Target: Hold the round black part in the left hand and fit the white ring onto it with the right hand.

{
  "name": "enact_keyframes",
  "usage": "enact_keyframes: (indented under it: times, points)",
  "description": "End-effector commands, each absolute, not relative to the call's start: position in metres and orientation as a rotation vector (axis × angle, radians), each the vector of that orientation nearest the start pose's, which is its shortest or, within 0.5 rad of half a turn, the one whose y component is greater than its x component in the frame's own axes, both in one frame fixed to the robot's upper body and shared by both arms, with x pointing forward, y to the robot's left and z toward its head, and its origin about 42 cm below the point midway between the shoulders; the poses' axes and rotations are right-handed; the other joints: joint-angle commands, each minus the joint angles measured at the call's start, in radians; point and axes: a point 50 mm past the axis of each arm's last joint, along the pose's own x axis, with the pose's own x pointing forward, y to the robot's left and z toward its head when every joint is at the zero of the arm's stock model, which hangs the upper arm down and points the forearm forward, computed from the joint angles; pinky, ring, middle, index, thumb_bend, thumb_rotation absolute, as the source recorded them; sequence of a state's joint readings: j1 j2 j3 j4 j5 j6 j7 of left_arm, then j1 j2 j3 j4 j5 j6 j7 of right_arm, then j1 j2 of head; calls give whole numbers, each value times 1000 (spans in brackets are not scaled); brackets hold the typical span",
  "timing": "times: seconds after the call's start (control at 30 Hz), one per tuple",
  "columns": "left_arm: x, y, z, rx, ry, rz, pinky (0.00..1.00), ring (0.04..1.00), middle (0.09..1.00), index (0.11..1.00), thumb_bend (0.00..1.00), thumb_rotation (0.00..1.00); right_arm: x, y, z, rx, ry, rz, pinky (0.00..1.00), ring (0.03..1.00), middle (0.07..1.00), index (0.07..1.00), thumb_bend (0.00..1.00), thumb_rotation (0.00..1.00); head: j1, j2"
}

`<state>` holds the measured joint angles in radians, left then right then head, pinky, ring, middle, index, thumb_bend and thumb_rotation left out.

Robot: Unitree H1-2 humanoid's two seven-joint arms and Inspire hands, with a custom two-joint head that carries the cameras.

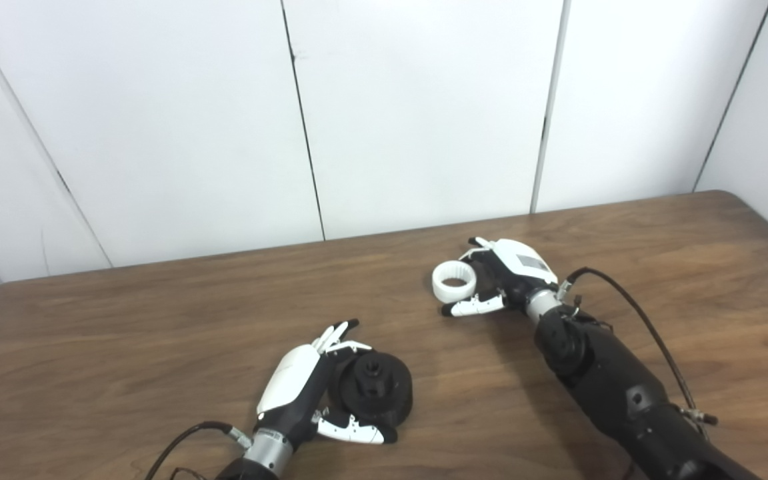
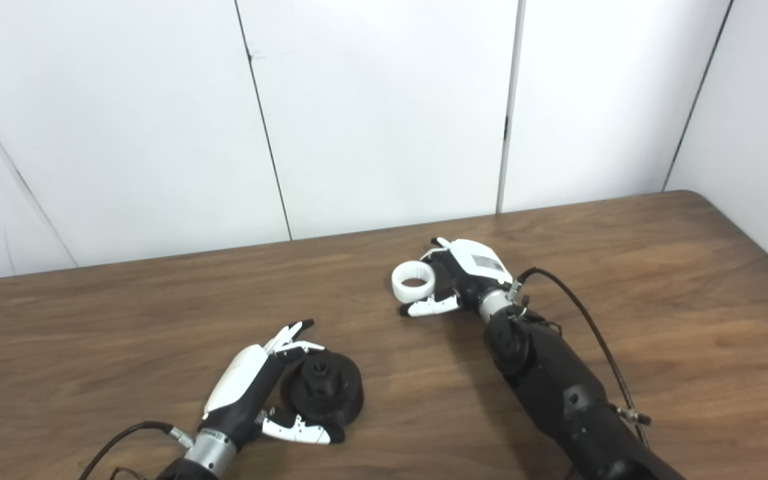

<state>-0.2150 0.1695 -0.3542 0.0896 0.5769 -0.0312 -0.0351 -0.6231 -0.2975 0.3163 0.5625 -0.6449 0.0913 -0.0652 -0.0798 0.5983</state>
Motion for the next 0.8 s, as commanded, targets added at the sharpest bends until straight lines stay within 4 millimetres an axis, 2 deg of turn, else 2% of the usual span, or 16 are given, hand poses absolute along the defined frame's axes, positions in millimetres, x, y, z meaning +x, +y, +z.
enact_keyframes:
  times: [0.0,0.4,0.57,0.6,0.63,0.77]
  points:
    - [335,155,122,834,-225,-396,970,1000,980,588,973,241,481,-226,190,-1100,-164,96,955,951,943,679,763,414,-1,1]
    - [335,155,123,834,-225,-397,981,1000,985,588,971,246,478,-226,189,-1073,-199,75,948,925,915,641,742,360,1,6]
    - [335,155,123,834,-222,-398,983,1000,986,590,970,251,477,-228,187,-1061,-229,62,938,903,890,612,724,295,1,7]
    - [335,155,123,835,-223,-397,983,1000,986,589,970,249,477,-228,187,-1056,-235,59,938,898,885,543,601,214,2,6]
    - [335,155,123,835,-223,-397,983,1000,985,589,970,248,476,-228,186,-1052,-239,57,940,895,881,519,560,185,1,7]
    - [335,156,124,834,-224,-397,984,1000,985,588,971,254,476,-230,184,-1044,-278,39,942,876,850,487,519,148,2,7]
